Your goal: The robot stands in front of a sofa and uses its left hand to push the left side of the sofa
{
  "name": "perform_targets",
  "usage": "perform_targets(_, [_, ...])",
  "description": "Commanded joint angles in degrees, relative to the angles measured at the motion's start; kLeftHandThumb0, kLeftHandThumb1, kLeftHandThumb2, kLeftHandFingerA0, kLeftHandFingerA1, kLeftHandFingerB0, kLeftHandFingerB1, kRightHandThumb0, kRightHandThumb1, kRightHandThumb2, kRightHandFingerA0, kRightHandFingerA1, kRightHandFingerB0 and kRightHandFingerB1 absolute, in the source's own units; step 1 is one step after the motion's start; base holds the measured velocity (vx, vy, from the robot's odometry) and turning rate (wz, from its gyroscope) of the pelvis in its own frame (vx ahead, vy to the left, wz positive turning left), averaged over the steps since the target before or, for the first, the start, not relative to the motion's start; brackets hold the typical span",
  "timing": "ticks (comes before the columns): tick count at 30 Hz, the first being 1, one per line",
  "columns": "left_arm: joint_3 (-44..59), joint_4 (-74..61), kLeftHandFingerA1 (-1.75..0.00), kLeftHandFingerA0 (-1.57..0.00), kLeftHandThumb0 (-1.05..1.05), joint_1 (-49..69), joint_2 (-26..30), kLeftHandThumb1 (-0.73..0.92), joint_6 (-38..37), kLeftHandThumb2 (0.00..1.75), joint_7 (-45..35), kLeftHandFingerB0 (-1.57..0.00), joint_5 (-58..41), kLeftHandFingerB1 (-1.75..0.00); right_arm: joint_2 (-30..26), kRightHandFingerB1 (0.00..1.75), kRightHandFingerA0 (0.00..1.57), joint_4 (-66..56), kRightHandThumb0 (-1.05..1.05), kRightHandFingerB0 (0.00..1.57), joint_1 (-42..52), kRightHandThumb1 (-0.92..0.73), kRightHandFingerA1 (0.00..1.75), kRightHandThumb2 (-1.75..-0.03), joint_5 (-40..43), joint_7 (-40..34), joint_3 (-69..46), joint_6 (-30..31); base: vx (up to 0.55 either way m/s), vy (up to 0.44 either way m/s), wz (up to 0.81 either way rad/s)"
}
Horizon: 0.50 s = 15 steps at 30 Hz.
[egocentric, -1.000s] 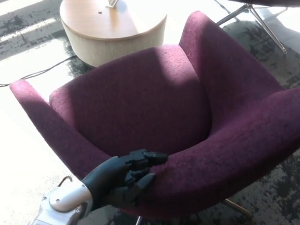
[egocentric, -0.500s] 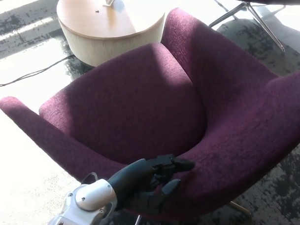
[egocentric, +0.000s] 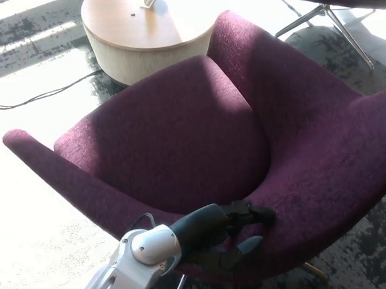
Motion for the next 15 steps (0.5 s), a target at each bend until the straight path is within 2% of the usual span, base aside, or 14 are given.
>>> perform_targets(1, [-4.59,-0.31,-0.27,-0.09,-0.81,-0.12,-3.59,0.87,-1.54,0.70,-3.98,-0.15,-0.43,-0.25,-1.06,0.36,0.73,0.19,-0.66,0.51,0.05,-0.82,0.45,-0.66,-0.92,-0.98,0.54,-1.73,0.00,0.000,0.00])
perform_targets(2, [-4.76,-0.54,-0.27,-0.09,-0.81,-0.17,-3.79,0.87,-0.91,0.70,-3.97,-0.15,-0.57,-0.25,-1.11,0.36,0.73,0.20,-0.66,0.51,-0.01,-0.82,0.45,-0.66,-0.91,-1.02,0.57,-1.65,0.00,0.000,0.00])
perform_targets(3, [-4.79,0.06,-0.28,-0.11,-0.79,-0.49,-4.52,0.89,-0.03,0.67,-3.65,-0.13,-0.64,-0.26,-1.04,0.38,0.77,0.08,-0.63,0.58,-0.34,-0.82,0.50,-0.65,-1.05,-1.66,0.63,-0.96,0.00,0.000,0.00])
perform_targets(4, [-4.97,-0.28,-0.38,0.00,-0.85,-0.58,-4.48,0.73,0.57,1.07,-3.36,-0.18,-0.29,-0.38,-1.14,0.37,0.72,0.05,-0.62,0.55,-0.59,-0.81,0.46,-0.65,-1.46,-1.90,0.98,-0.63,0.00,0.000,0.00])
perform_targets(5, [-5.02,-0.32,-0.38,0.00,-0.88,-0.63,-4.57,0.76,0.64,1.07,-3.19,-0.12,-0.12,-0.36,-1.22,0.38,0.69,0.01,-0.61,0.58,-0.81,-0.80,0.45,-0.65,-1.80,-2.28,1.28,-0.27,0.00,0.000,0.00])
perform_targets(7, [-4.85,0.04,-0.39,-0.01,-0.85,-0.61,-5.05,0.75,-0.11,1.07,-3.28,-0.13,-0.39,-0.37,-0.89,0.39,0.71,-0.09,-0.62,0.64,-1.09,-0.79,0.47,-0.64,-1.03,-2.25,0.84,0.17,0.00,0.000,0.00])
perform_targets(8, [-4.92,0.19,-0.40,-0.02,-0.86,-0.72,-5.31,0.75,-0.36,1.07,-3.15,-0.10,-0.23,-0.37,-1.74,0.38,0.62,-0.24,-0.62,0.61,-1.79,-0.79,0.43,-0.65,-4.76,-5.89,3.60,2.07,0.00,0.000,0.00])
perform_targets(9, [-5.08,0.17,-0.41,-0.04,-0.85,-0.67,-5.47,0.74,-0.34,1.08,-3.01,-0.13,0.00,-0.37,-1.65,0.40,0.76,-0.32,-0.59,0.67,-1.83,-0.77,0.55,-0.64,-4.29,-5.66,3.44,2.39,0.00,0.000,0.00])
perform_targets(10, [-5.23,0.08,-0.41,-0.04,-0.85,-0.57,-5.53,0.74,-0.22,1.08,-2.89,-0.13,0.17,-0.37,-1.07,0.40,0.76,-0.36,-0.59,0.67,-1.50,-0.77,0.55,-0.64,-1.62,-3.45,1.81,1.79,0.00,0.000,0.00])
perform_targets(11, [-5.29,0.25,-0.42,-0.02,-0.76,-0.58,-5.64,0.70,-0.60,1.07,-3.08,-0.11,0.12,-0.37,-1.20,0.39,0.68,-0.42,-0.61,0.64,-1.40,-0.78,0.48,-0.64,-1.73,-3.44,2.03,1.64,0.00,0.000,0.00])
perform_targets(13, [-5.45,-0.03,-0.40,0.00,-0.79,0.15,-5.56,0.72,-0.93,1.07,-3.29,-0.15,-0.02,-0.37,-1.38,0.38,0.66,-0.51,-0.61,0.62,-1.16,-0.78,0.49,-0.64,-3.69,-5.15,3.50,2.16,0.00,0.000,0.00])
perform_targets(14, [-5.46,-0.02,-0.39,0.00,-0.85,0.18,-5.67,0.74,-0.96,1.07,-3.23,-0.18,0.01,-0.37,-1.31,0.41,0.74,-0.26,-0.60,0.68,-1.16,-0.76,0.53,-0.63,-2.66,-3.89,2.82,0.81,0.00,0.000,0.00])
perform_targets(15, [-5.46,0.00,-0.39,0.00,-0.85,0.16,-5.72,0.74,-0.96,1.07,-3.19,-0.18,0.04,-0.37,-1.29,0.41,0.74,-0.16,-0.60,0.68,-1.18,-0.76,0.53,-0.63,-2.14,-3.32,2.50,0.22,0.00,0.000,0.00])
